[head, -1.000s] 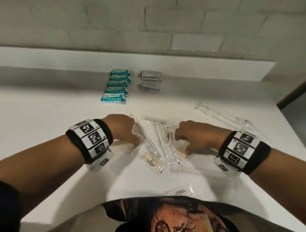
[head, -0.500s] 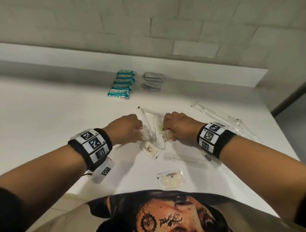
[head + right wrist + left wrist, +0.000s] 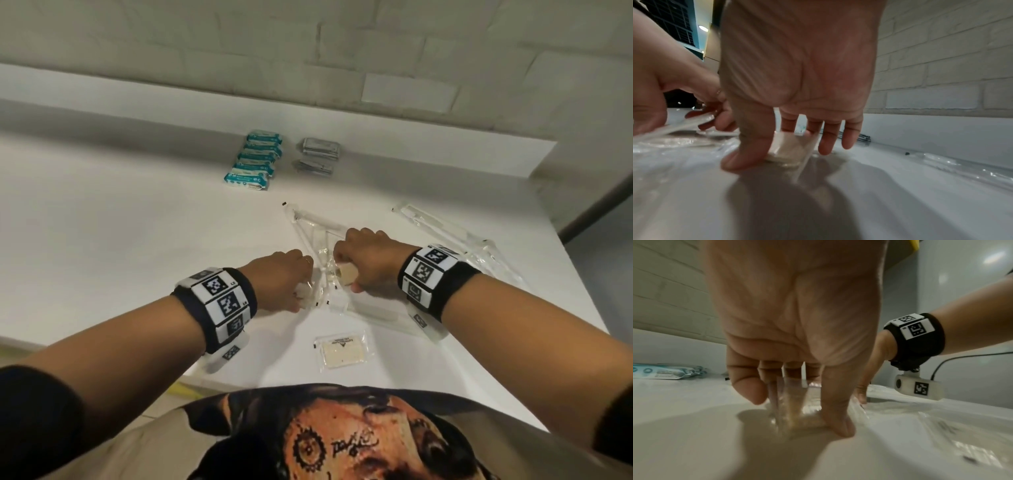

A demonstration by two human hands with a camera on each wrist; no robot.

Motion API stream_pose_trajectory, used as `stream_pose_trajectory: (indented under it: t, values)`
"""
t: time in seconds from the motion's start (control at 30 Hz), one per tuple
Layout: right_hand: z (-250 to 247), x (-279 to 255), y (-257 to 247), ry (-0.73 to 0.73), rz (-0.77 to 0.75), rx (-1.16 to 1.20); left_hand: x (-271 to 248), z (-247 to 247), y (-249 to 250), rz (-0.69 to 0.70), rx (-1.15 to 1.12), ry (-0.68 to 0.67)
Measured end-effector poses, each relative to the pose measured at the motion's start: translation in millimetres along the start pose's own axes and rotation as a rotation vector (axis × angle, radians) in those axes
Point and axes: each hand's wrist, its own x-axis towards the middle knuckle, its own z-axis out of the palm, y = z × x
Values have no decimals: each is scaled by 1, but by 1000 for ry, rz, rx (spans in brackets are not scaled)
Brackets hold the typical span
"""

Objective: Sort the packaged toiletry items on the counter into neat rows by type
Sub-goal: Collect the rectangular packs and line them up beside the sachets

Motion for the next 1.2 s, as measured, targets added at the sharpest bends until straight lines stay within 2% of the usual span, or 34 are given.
stream_pose_trajectory:
  t: [0.13,0.3,0.4,0.47,0.53,0.7,0.8,0.87,0.93,0.97,1.03,1.1,1.17,1.2]
  values:
    - [9,-13,1,-39,68,89,3,-4,10,-95,9,-79]
    - [12,-39,11,8,138,274,3,-5,19,-128,47,-158]
    - [-1,-69,-4,-119,58,408,-1,-4,20,-154,-45,-113]
    - [3,-86,-25,-232,-37,329,-4,-3,22,-174,-153,-83]
    - [16,-92,-42,-265,-88,244,-5,-3,25,-185,-229,-54]
    - [30,-86,-58,-117,-143,51,-11,-7,33,-211,-311,23]
    - [33,-85,-57,-120,-135,23,-15,-9,33,-157,-429,79]
    - [32,-87,-49,-146,-113,140,-16,-10,34,-169,-526,163]
    - [23,-90,-36,-101,-44,404,-15,-11,32,-220,-708,314]
    - [14,-90,-28,-23,7,544,-14,-12,31,-235,-827,397]
    - [-12,-88,-15,233,100,768,-12,-15,31,-212,-1125,511]
    - [-37,-85,-9,477,114,1122,-10,-24,38,-130,-1446,535]
    - [-56,-82,-10,550,70,1395,-4,-37,46,-18,-1728,465]
    - [-61,-80,-12,547,46,1427,-1,-45,52,59,-1811,405]
